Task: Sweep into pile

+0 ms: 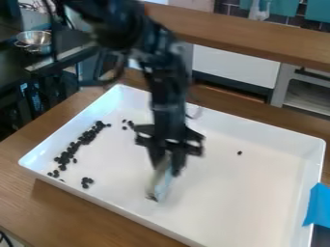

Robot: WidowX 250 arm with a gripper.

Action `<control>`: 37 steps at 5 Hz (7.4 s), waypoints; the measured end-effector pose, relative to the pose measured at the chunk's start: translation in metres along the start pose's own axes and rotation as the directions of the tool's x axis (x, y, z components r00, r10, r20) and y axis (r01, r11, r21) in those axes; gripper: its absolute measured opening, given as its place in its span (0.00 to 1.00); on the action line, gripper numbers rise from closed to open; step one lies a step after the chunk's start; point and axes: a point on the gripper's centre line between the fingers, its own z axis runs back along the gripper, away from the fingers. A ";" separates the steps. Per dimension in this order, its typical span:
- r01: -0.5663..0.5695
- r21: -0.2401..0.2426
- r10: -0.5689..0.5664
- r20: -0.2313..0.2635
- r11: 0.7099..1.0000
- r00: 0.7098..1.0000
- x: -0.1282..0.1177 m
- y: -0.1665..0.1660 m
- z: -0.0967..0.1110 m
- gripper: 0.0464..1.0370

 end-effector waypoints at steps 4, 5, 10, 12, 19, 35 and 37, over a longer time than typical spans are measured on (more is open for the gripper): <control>-0.073 0.071 0.075 -0.013 0.995 0.997 0.069 -0.096 -0.019 0.34; -0.074 0.094 0.077 -0.027 0.993 0.997 0.069 -0.093 -0.034 0.34; -0.141 0.026 0.144 -0.136 0.990 0.980 0.086 -0.018 -0.027 0.34; -0.155 0.006 0.154 -0.146 0.988 0.977 0.092 0.021 -0.020 0.34; -0.282 0.016 0.281 -0.175 0.959 0.944 0.047 0.170 0.005 0.34; -0.028 -0.054 0.024 -0.082 0.998 0.996 0.007 0.161 0.041 0.34; -0.171 -0.161 0.138 -0.199 0.972 0.970 0.019 0.070 0.054 0.34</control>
